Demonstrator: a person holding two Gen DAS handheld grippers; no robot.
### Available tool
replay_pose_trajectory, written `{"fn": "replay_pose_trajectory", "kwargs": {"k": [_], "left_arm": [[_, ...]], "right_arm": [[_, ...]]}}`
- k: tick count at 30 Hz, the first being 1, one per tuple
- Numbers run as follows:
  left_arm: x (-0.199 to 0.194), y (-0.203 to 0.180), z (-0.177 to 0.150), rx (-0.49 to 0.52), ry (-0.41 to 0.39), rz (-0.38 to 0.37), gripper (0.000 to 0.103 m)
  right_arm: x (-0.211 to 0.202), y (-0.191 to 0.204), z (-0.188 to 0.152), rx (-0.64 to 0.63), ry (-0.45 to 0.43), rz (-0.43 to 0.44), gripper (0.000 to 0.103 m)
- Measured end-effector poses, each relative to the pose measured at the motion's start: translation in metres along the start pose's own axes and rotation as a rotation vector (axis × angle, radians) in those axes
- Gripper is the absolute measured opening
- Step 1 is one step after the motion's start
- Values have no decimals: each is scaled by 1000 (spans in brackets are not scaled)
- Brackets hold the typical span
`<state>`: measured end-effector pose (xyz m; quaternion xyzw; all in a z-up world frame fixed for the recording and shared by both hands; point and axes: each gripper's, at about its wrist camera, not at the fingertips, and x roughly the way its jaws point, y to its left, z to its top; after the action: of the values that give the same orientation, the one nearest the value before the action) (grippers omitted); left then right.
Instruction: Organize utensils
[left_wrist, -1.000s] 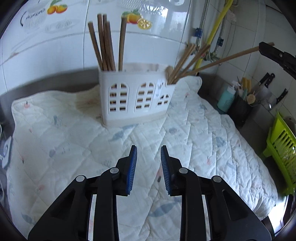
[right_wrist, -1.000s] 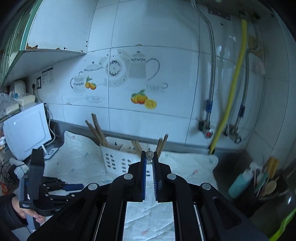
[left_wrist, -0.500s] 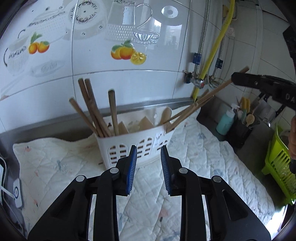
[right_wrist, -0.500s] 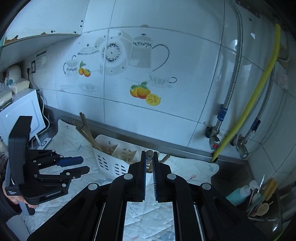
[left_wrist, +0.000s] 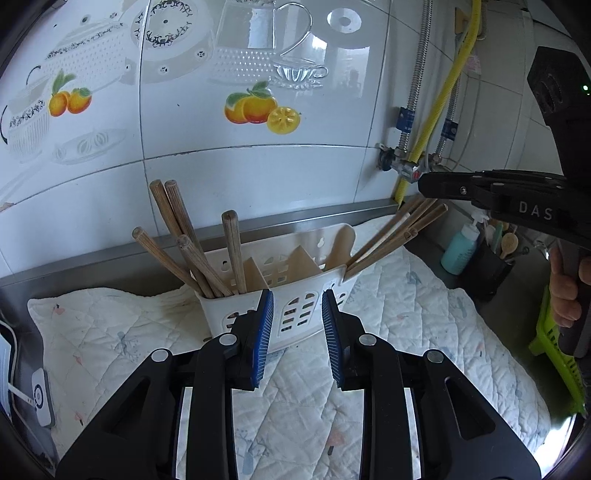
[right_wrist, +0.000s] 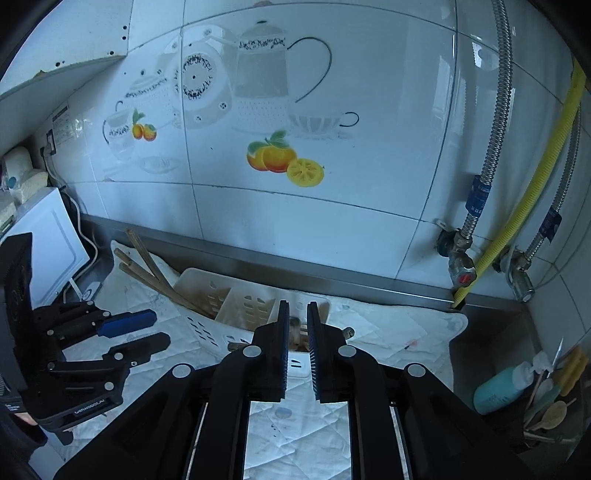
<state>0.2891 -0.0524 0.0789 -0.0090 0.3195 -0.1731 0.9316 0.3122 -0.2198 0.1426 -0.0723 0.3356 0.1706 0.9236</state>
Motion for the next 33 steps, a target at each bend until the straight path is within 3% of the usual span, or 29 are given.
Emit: {"fn": "replay_pose_trajectory", "kwargs": {"k": [4, 7, 13, 22, 28, 33], "left_arm": [[-6, 1, -5, -14, -5, -1, 38], [-16, 1, -12, -24, -17, 2, 46], [-42, 3, -34, -55, -32, 19, 57], [-86, -3, -74, -58, -60, 52, 83], [-108, -7, -101, -37, -77, 100, 92], [-127, 2, -123, -86, -91, 100, 98]], "right_arm": [[-16, 2, -4, -3, -29, 8, 17], [-32, 7, -10, -4, -55, 13, 27], [-65, 24, -39, -20, -95, 20, 31], [-108, 51, -111, 27, -173, 12, 48], [-122, 69, -158, 61, -197, -24, 55], [-122, 77, -189, 103, -180, -28, 65]]}}
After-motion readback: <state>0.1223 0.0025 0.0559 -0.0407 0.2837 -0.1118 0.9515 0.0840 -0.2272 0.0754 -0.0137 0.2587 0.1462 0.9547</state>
